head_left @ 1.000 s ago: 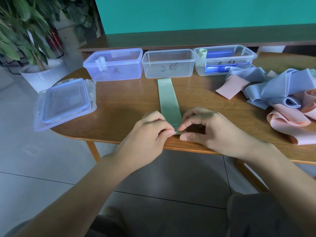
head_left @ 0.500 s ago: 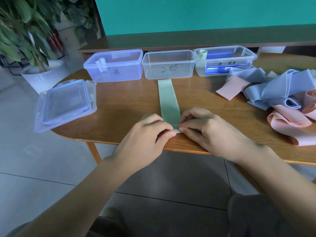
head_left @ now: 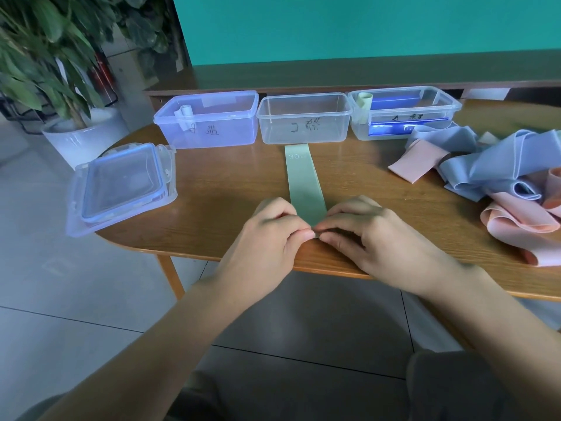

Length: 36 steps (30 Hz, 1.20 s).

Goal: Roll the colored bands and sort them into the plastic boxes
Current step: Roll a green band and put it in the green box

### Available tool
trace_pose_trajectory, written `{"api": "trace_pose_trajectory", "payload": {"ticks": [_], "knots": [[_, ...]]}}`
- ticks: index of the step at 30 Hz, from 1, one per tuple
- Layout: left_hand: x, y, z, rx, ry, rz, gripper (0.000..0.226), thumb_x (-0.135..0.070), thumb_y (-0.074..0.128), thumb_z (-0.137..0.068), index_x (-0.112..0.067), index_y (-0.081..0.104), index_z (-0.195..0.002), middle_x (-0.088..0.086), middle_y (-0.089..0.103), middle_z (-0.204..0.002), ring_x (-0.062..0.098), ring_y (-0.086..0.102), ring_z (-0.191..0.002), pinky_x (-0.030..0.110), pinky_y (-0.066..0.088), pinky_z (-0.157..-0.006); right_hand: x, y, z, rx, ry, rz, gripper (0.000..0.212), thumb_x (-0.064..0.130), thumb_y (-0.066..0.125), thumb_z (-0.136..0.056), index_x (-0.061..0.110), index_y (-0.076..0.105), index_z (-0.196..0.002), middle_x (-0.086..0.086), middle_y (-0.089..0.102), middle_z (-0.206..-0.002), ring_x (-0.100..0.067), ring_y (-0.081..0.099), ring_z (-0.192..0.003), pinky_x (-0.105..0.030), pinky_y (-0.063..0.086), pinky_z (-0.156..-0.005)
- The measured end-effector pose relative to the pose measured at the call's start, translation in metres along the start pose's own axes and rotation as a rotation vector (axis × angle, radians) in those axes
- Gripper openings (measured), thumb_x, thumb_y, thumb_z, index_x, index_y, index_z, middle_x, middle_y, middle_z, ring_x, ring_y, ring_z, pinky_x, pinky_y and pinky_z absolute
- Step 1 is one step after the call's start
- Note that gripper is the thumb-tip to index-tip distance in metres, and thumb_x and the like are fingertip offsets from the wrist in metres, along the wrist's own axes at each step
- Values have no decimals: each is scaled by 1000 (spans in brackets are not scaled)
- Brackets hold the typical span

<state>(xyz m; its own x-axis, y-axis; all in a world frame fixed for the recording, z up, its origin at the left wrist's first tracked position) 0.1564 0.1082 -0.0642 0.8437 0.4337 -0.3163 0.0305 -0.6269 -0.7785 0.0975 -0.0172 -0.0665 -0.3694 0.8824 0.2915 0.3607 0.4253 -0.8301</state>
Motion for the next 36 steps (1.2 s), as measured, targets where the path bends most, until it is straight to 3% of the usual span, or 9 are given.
{"api": "trace_pose_trajectory", "payload": {"ticks": [4,9,14,18,23,30,33,36], "knots": [[2,-2,-2,-30,-40,72,8,-22,71,-93,-17,75,-97,-8,62,-92,1,52,-86,11,41,-78,-8,3,-1,29,41,-31,26,36,61,-96,28,73,-118,13,61,-110,-12,52,-106,-33,48,-94],[1,0,-3,7,-58,26,6,-25,67,-94,-21,71,-93,-14,63,-88,2,53,-84,15,42,-74,-12,4,-3,24,78,-17,29,39,58,-96,29,74,-118,10,55,-112,-11,47,-104,-34,47,-94],[5,4,-3,39,-92,19,18,-36,69,-92,-21,72,-101,-12,60,-101,-1,49,-94,7,38,-79,-13,6,-4,60,101,26,36,43,49,-98,32,71,-125,10,49,-113,-14,42,-102,-35,44,-94],[5,2,-5,-11,-77,-3,17,-31,69,-92,-17,75,-100,-7,59,-99,2,51,-95,10,39,-82,-15,7,-6,48,112,43,38,43,47,-99,30,71,-126,7,49,-112,-15,41,-99,-37,45,-93],[6,2,-9,-10,-56,-20,20,-32,66,-94,-19,78,-101,-6,58,-96,4,52,-92,15,42,-81,-17,2,-7,-55,77,25,25,24,66,-97,24,75,-120,4,59,-109,-14,48,-100,-23,40,-94],[12,3,-13,9,-90,26,24,-34,67,-93,-22,77,-111,-5,65,-101,6,58,-90,22,50,-79,-19,2,-12,-18,101,-18,20,27,69,-94,24,73,-114,8,65,-111,-14,61,-107,-32,49,-98],[15,1,-13,23,-132,82,26,-33,72,-91,-26,74,-116,-12,68,-96,2,60,-87,13,49,-77,-20,4,-15,-26,105,-43,17,24,69,-95,22,74,-111,7,66,-109,-15,62,-104,-36,50,-95],[17,2,-13,54,-147,74,15,-32,74,-89,-28,74,-103,-22,60,-86,-7,56,-89,2,42,-73,-20,5,-15,-22,103,-60,16,20,69,-95,21,74,-110,6,65,-107,-15,61,-102,-35,50,-93]]}}
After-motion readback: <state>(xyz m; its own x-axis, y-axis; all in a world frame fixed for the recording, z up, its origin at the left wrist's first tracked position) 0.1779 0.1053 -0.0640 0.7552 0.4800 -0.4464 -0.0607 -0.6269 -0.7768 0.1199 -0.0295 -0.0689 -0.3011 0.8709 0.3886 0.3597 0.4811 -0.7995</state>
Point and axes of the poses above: each hand's wrist, its own z-axis away from the middle knuckle, its own y-axis out of the palm, x = y × z, the point moved 9 cm from there along -z, towards the middle knuckle
